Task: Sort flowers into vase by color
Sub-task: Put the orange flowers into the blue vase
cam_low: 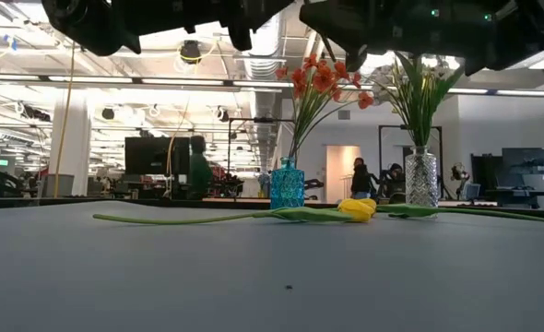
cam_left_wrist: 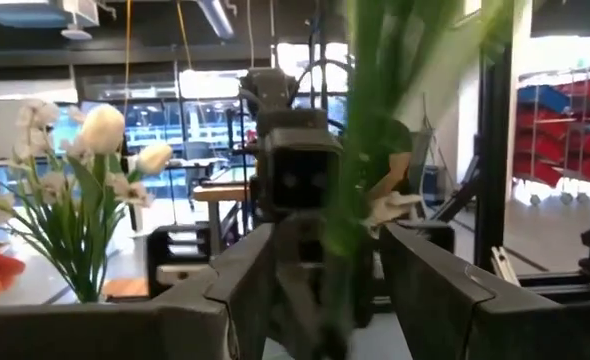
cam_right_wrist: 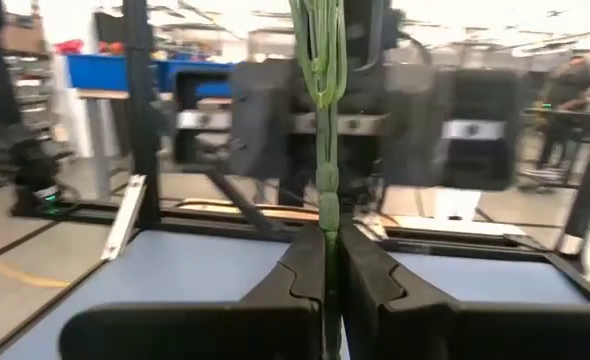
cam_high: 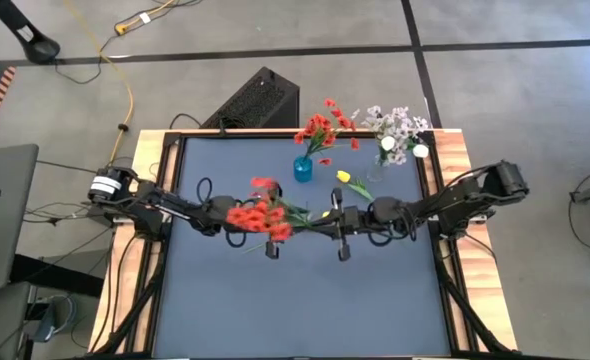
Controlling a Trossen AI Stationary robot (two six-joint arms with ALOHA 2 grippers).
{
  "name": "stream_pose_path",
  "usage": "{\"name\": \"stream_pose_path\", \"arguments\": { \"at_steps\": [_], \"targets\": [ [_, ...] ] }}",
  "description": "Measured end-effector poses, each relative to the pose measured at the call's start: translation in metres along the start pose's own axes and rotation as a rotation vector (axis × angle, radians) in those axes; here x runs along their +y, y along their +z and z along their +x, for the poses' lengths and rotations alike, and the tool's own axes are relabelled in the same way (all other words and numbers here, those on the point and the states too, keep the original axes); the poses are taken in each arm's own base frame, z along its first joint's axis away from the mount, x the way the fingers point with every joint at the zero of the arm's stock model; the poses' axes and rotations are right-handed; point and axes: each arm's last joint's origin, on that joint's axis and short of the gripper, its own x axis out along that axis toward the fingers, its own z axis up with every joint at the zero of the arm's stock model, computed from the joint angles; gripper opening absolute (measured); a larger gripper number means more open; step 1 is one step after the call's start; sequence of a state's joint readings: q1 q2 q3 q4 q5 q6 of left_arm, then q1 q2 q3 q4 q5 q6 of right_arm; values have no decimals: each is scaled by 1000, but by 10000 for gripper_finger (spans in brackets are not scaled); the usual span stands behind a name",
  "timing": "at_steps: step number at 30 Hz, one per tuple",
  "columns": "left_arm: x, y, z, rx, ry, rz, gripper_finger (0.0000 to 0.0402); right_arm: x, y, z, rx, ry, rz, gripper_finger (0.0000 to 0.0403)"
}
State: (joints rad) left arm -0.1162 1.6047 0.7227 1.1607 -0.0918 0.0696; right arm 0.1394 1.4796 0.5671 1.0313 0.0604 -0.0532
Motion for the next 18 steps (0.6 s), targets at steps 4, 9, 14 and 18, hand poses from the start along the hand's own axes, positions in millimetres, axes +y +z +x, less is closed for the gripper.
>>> {"name": "stream_pose_path", "arguments": {
  "at_steps": [4, 9, 14, 18],
  "targets": [
    [-1, 0, 0, -5, -30, -4, 157, -3, 0, 0, 5, -47, 0, 38],
    [-1, 0, 0, -2, -36, -20, 101, -2, 0, 0, 6, -45, 0, 43],
    [-1, -1, 0, 4, -21, -20, 12, -2, -1, 0, 14, -44, 1, 67],
    [0, -1, 0, 4, -18, -52, 3, -1, 0, -1, 13, -40, 2, 99]
  ]
}}
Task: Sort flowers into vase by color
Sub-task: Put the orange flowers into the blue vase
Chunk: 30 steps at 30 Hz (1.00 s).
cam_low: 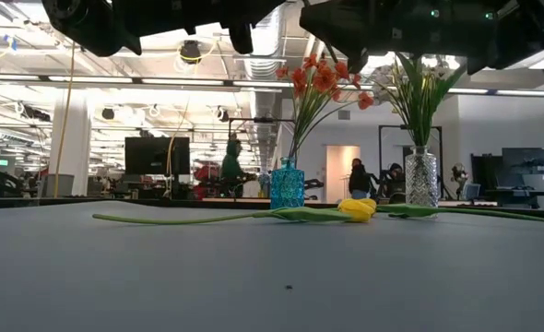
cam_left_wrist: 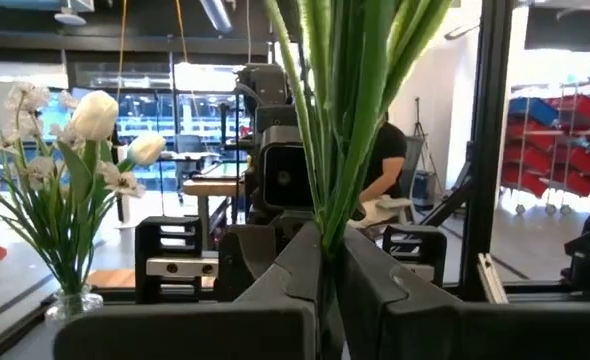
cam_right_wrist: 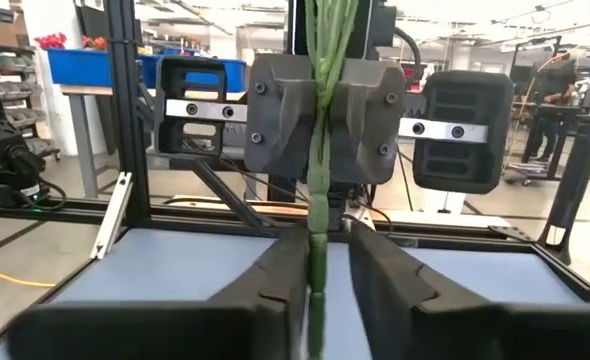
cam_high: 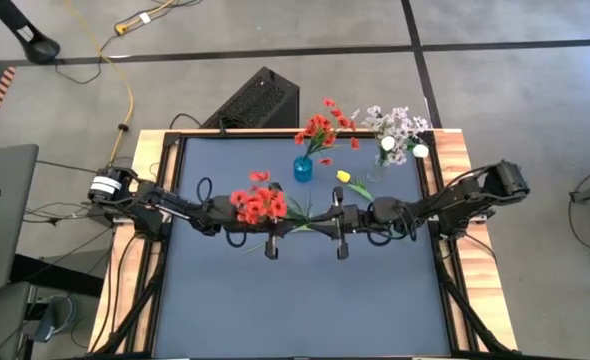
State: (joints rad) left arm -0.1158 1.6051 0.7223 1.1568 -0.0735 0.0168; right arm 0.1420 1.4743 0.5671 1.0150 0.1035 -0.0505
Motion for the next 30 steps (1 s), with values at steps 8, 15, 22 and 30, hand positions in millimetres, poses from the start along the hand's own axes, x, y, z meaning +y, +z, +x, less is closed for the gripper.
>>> {"name": "stream_pose_path", "arguments": {
  "at_steps": [8, 15, 22, 30],
  "targets": [
    [8, 12, -4, 48, 99, -41, 1, -8, 1, -9, 158, -19, -19, 216],
    [46, 20, -16, 201, 407, 66, 0, -12, -4, -28, 406, -32, 33, 263],
    [115, 6, -25, 230, 577, -2, 0, -6, -14, -33, 513, -31, 104, 264],
    [148, -12, -25, 145, 546, -40, 0, 3, -19, -33, 543, 0, 110, 264]
  ]
}}
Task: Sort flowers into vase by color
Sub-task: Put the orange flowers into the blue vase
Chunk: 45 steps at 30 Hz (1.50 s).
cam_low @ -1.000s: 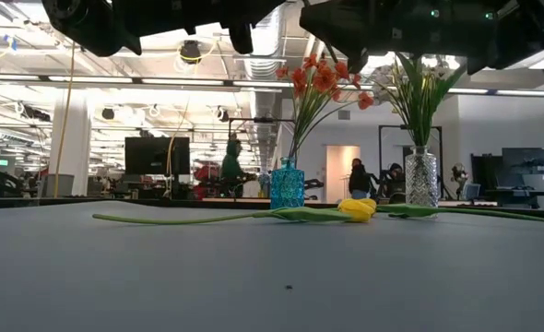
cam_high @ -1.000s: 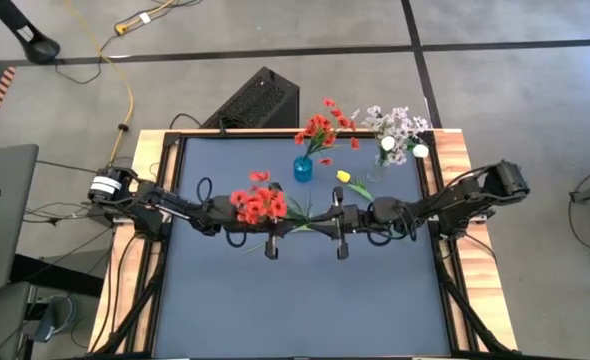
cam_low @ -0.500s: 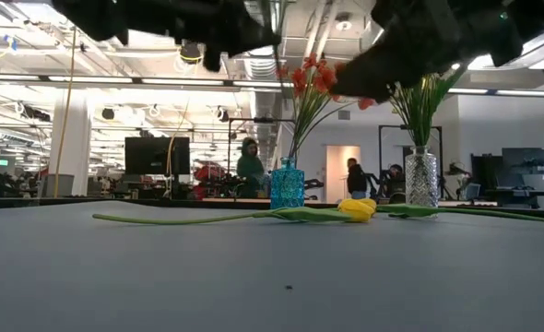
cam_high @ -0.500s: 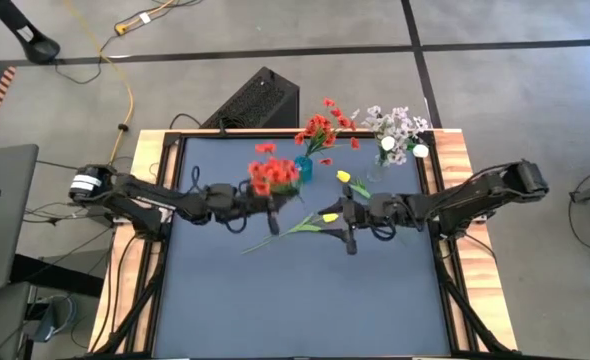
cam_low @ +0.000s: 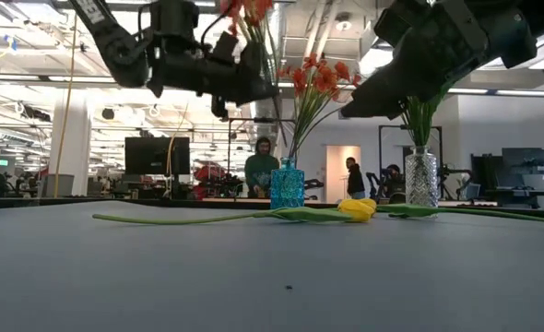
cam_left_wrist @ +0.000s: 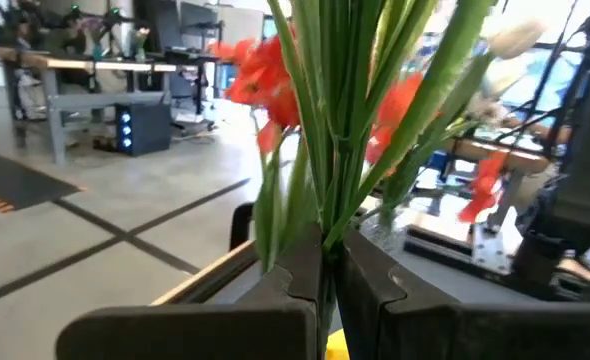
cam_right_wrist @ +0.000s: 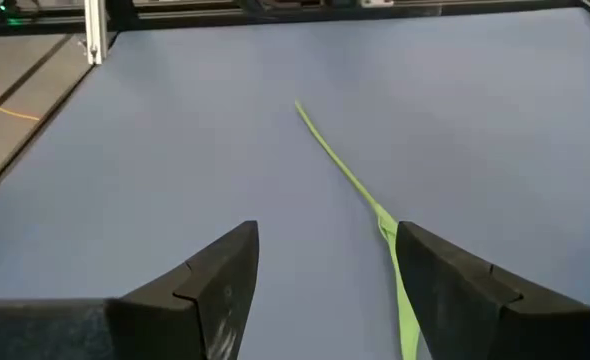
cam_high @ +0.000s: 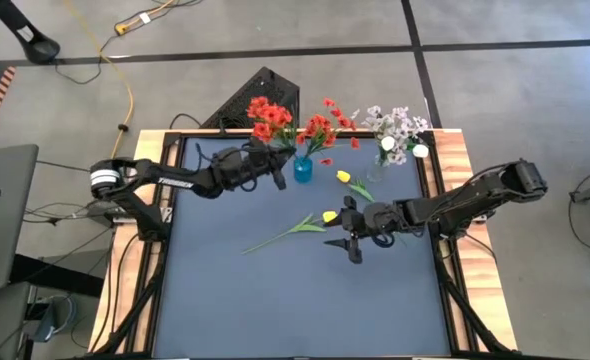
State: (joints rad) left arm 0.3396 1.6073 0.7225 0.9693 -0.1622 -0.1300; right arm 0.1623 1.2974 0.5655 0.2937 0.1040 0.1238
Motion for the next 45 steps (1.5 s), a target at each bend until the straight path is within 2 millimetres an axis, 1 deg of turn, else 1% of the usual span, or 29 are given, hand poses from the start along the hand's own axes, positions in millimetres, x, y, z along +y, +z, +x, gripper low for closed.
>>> {"name": "stream_pose_path", "arguments": {
  "at_steps": [3, 12, 28, 31, 34, 40, 45],
  "targets": [
    [4, -7, 3, 2, 20, 2, 0, 0, 0, 0, 2, 0, 0, 264],
    [7, -3, 3, -36, 41, 34, 0, -1, 0, 0, 1, -5, 2, 264],
    [9, -5, 4, -14, 60, 39, 0, -1, 5, 0, -49, -1, 12, 264],
    [8, -6, 15, -14, 44, 40, 0, -1, 6, 0, -56, 0, 16, 264],
    [7, -12, 28, 22, 45, 68, 0, -1, 6, 0, -56, 1, 29, 264],
    [7, -11, 30, 34, 60, 100, 0, 7, 2, -1, -20, 24, 34, 264],
    [5, -7, 27, 59, 18, 79, 0, 9, 1, -1, -12, 31, 17, 264]
  ]
}}
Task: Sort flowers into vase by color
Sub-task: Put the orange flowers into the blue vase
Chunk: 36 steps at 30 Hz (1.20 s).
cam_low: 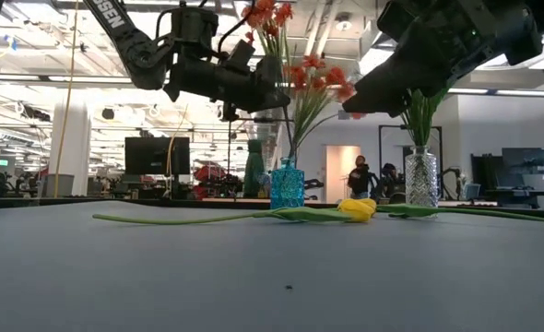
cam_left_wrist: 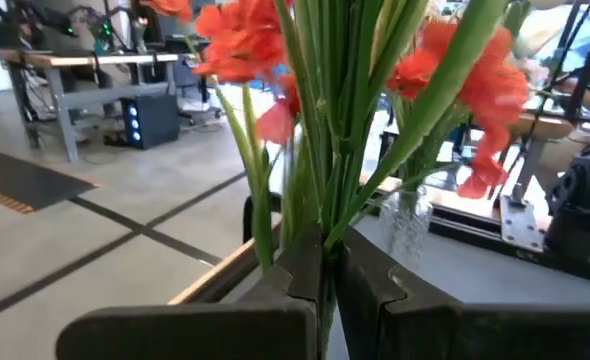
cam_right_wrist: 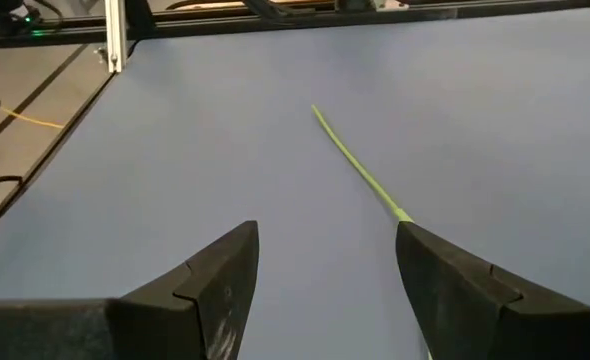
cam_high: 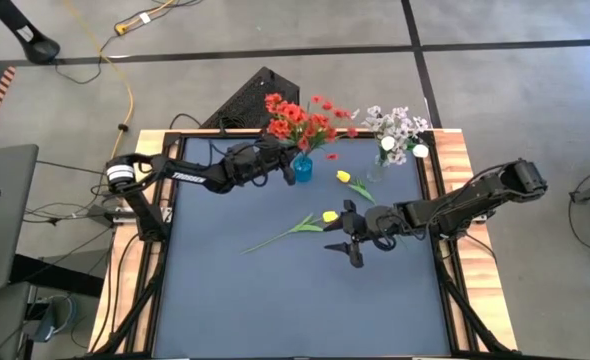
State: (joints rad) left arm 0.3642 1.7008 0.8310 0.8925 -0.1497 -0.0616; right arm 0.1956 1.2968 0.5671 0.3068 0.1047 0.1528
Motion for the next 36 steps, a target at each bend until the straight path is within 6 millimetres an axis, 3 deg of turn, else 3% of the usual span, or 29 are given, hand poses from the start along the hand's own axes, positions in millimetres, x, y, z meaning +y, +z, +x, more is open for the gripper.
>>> {"name": "stream_pose_path", "arguments": {
  "at_steps": [12, 22, 36],
  "targets": [
    [5, 1, 0, 7, 5, 17, 0, -1, -1, 0, 15, -4, -4, 264],
    [11, 16, -7, 19, -20, 19, 0, -1, -2, 0, 22, -7, -19, 264],
    [13, 10, -4, 29, 22, 25, 0, -5, -1, 0, 18, -19, -2, 264]
  ]
}}
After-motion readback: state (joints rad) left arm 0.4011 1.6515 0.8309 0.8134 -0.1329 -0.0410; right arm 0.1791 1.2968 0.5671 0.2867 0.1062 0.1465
